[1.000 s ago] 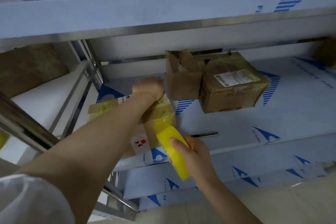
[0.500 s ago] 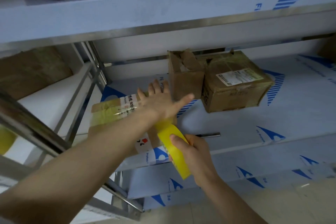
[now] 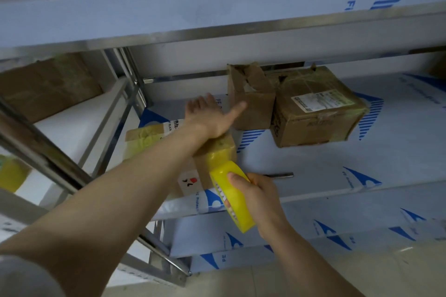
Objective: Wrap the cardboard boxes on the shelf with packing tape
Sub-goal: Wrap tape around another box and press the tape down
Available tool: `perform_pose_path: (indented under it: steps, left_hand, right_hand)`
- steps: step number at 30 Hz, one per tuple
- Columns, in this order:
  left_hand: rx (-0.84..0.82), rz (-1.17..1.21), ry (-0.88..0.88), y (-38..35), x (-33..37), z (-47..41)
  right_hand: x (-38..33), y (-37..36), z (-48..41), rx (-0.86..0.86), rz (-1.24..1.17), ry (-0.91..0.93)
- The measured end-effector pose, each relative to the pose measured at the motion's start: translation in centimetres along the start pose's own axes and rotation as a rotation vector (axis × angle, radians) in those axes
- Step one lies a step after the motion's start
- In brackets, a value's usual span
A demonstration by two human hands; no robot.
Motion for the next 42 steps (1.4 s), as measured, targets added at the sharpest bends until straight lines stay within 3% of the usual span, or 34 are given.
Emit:
perform_pose_path:
  steps: [3, 8, 13, 16, 19, 24, 28, 30, 32, 36, 42]
  left_hand:
    - [0.089, -0.033, -0.019, 0.4, -1.4, -1.1]
    - [-0.006, -0.039, 0.030, 0.3, -1.1, -0.8]
    - [0.064, -0.078, -0.143, -1.3, 1.6, 1.7]
    - [-0.107, 0.015, -0.116, -0.8, 1.1, 2.0]
    - [-0.313, -0.058, -0.146, -0.6, -0.7, 3.1]
    - [-0.149, -0.038, -0.242, 0.1, -1.6, 3.3]
    - [-0.446, 0.421, -0.144, 1.0, -2.4, 3.4]
    - [-0.501, 0.430, -0.159, 1.5, -2.8, 3.8]
    - [-0.431, 0.380, -0.158, 2.1, -2.8, 3.7]
    - [-0.128, 0.268, -0.185, 3.6, -2.5, 2.0]
    - [0.006, 0.210, 0.067, 2.5, -5.8, 0.6]
  right_hand:
    - [0.4, -0.1, -0.1, -0.021, -0.016, -0.017]
    - [0.2, -0.3, -0.3, 0.005, 0.043, -0.022]
    - [0.2, -0.3, -0.3, 0.005, -0.002, -0.055]
    - [0.3, -0.1, 0.0, -0.010, 0.025, -0.079]
    - [0.0, 0.1, 0.2, -0.024, 0.050, -0.077]
    - [-0.9, -0.5, 0.8, -0.053, 0.088, -0.135]
    - [-5.3, 0.3, 2.4, -0.267, -0.009, -0.036]
    - [-8.1, 0.6, 3.1, -0.351, -0.038, 0.060]
    - [-9.4, 0.3, 2.8, -0.337, 0.004, 0.090]
    - [-11.4, -0.4, 0.5, -0.188, 0.036, 0.075]
    - [-12.6, -2.9, -1.9, -0.116, 0.109, 0.118]
Point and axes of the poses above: each hand's wrist, its own z-axis away from the middle knuckle, its own y-axis out of the back of the hand, x = y × z, the point moved 9 cm from there along -z, towards the middle knuckle, and after that the axes turned 14 degrees about z, right-handed, at the moved point
